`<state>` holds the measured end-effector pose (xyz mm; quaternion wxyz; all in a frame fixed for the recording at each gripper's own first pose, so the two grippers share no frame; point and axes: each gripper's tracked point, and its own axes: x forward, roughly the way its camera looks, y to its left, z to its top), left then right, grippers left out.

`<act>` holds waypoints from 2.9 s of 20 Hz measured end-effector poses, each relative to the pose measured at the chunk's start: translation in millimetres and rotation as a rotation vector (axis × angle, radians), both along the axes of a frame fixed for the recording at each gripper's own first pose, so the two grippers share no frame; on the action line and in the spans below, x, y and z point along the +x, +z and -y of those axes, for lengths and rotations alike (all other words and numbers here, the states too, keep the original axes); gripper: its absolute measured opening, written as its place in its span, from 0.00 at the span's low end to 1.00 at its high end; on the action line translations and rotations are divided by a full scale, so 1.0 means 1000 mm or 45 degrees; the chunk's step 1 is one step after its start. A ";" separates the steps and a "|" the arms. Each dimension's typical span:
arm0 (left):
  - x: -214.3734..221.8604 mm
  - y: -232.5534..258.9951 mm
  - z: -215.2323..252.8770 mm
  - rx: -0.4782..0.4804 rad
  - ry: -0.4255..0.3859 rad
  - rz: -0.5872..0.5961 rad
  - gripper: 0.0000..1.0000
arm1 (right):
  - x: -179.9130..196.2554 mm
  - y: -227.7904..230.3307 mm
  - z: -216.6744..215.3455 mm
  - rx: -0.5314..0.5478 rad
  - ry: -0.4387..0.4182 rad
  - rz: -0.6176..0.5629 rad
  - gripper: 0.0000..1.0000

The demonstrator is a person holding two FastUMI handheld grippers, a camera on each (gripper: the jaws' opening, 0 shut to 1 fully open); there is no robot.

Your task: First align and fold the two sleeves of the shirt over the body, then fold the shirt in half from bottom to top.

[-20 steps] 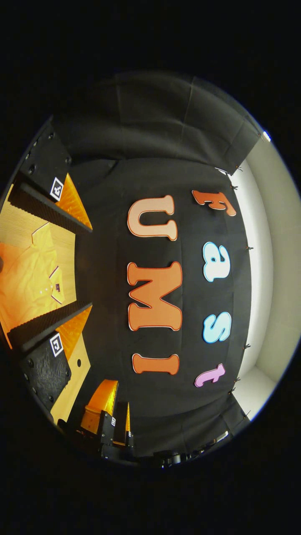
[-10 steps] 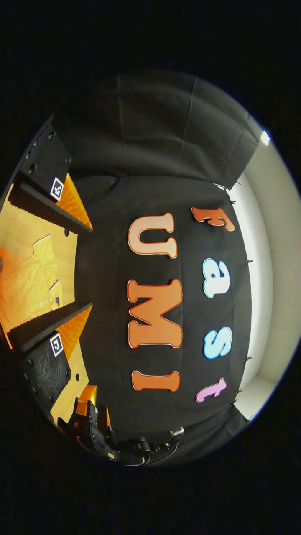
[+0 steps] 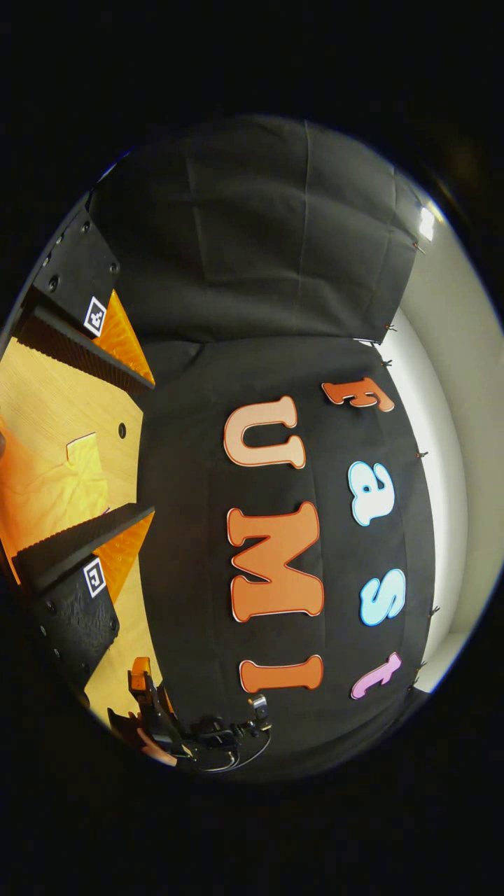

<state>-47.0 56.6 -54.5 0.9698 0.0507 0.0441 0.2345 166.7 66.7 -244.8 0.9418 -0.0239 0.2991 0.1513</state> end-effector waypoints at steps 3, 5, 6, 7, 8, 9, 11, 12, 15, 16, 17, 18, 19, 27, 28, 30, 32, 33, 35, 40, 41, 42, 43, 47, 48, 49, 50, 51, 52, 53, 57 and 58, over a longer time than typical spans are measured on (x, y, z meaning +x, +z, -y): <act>-0.002 -0.016 -0.003 -0.016 0.026 -0.025 0.98 | 0.015 -0.019 0.004 0.007 -0.012 -0.073 0.99; 0.004 -0.019 -0.012 -0.011 0.042 -0.047 0.98 | 0.022 -0.031 0.009 0.000 -0.033 -0.138 0.99; 0.008 -0.020 -0.016 -0.014 0.042 -0.054 0.98 | 0.023 -0.041 0.007 0.000 -0.026 -0.190 0.99; 0.010 -0.023 -0.017 -0.022 0.038 -0.058 0.99 | 0.025 -0.050 0.006 0.002 -0.018 -0.236 0.98; 0.013 -0.022 -0.018 -0.028 0.025 -0.055 0.99 | 0.028 -0.056 0.006 0.002 -0.018 -0.259 0.98; 0.018 -0.026 -0.021 -0.032 0.015 -0.060 0.98 | 0.035 -0.067 0.008 -0.005 -0.035 -0.293 0.99; 0.027 -0.032 -0.029 -0.040 -0.002 -0.081 0.98 | 0.037 -0.087 0.012 -0.020 -0.067 -0.393 0.96; 0.032 -0.033 -0.032 -0.044 -0.012 -0.083 0.98 | 0.036 -0.097 0.010 -0.020 -0.068 -0.445 0.96; 0.040 -0.043 -0.047 -0.072 -0.013 -0.106 0.98 | 0.036 -0.121 0.005 -0.008 -0.086 -0.603 0.95; 0.041 -0.046 -0.051 -0.084 -0.010 -0.116 0.98 | 0.037 -0.127 0.002 0.004 -0.096 -0.648 0.96; 0.041 -0.050 -0.057 -0.091 -0.002 -0.127 0.98 | 0.037 -0.134 0.000 0.015 -0.109 -0.696 0.96; 0.040 -0.051 -0.063 -0.092 0.012 -0.135 0.98 | 0.039 -0.140 -0.004 0.028 -0.119 -0.733 0.95; 0.038 -0.055 -0.070 -0.094 0.026 -0.141 0.98 | 0.041 -0.147 -0.005 0.033 -0.123 -0.765 0.95; 0.028 -0.087 -0.113 -0.131 0.145 -0.259 0.98 | 0.045 -0.205 -0.021 0.001 -0.137 -0.987 0.86; 0.029 -0.090 -0.116 -0.133 0.154 -0.273 1.00 | 0.050 -0.213 -0.021 -0.024 -0.140 -0.993 0.78; 0.029 -0.096 -0.122 -0.138 0.164 -0.301 0.98 | 0.053 -0.225 -0.020 -0.072 -0.161 -1.025 0.82; 0.031 -0.103 -0.124 -0.142 0.167 -0.327 0.98 | 0.061 -0.233 -0.019 -0.095 -0.182 -1.052 0.81; 0.032 -0.108 -0.125 -0.146 0.169 -0.341 0.98 | 0.061 -0.237 -0.022 -0.098 -0.189 -1.065 0.81; 0.034 -0.115 -0.126 -0.162 0.167 -0.363 0.98 | 0.062 -0.240 -0.021 -0.123 -0.213 -1.101 0.81; 0.042 -0.129 -0.136 -0.208 0.177 -0.386 0.98 | 0.068 -0.244 -0.017 -0.169 -0.229 -1.034 0.52; 0.042 -0.133 -0.138 -0.222 0.179 -0.393 0.98 | 0.071 -0.244 -0.019 -0.164 -0.238 -1.018 0.51; 0.044 -0.136 -0.139 -0.235 0.180 -0.400 0.98 | 0.070 -0.244 -0.022 -0.171 -0.219 -1.003 0.36; 0.045 -0.139 -0.140 -0.244 0.178 -0.403 0.98 | 0.071 -0.244 -0.023 -0.165 -0.191 -0.999 0.21; 0.053 -0.138 -0.144 -0.239 0.152 -0.391 0.98 | 0.077 -0.222 -0.039 0.016 -0.236 -1.002 0.08; 0.054 -0.139 -0.145 -0.243 0.151 -0.393 0.98 | 0.083 -0.216 -0.045 0.032 -0.225 -0.967 0.08; 0.054 -0.141 -0.146 -0.249 0.148 -0.393 0.98 | 0.086 -0.207 -0.050 0.039 -0.213 -0.946 0.07; 0.055 -0.141 -0.147 -0.252 0.144 -0.394 0.98 | 0.087 -0.199 -0.058 0.056 -0.194 -0.936 0.08; 0.055 -0.142 -0.149 -0.253 0.141 -0.394 0.98 | 0.088 -0.189 -0.066 0.072 -0.174 -0.923 0.07; 0.055 -0.142 -0.151 -0.254 0.139 -0.393 0.98 | 0.089 -0.184 -0.074 0.076 -0.145 -0.907 0.07; 0.056 -0.143 -0.151 -0.258 0.133 -0.391 0.98 | 0.089 -0.179 -0.080 0.063 -0.132 -0.899 0.07; 0.053 -0.151 -0.158 -0.291 0.126 -0.397 0.98 | 0.081 -0.164 -0.117 0.094 -0.056 -0.891 0.07; 0.053 -0.153 -0.161 -0.301 0.126 -0.403 0.98 | 0.078 -0.160 -0.127 0.108 -0.027 -0.889 0.07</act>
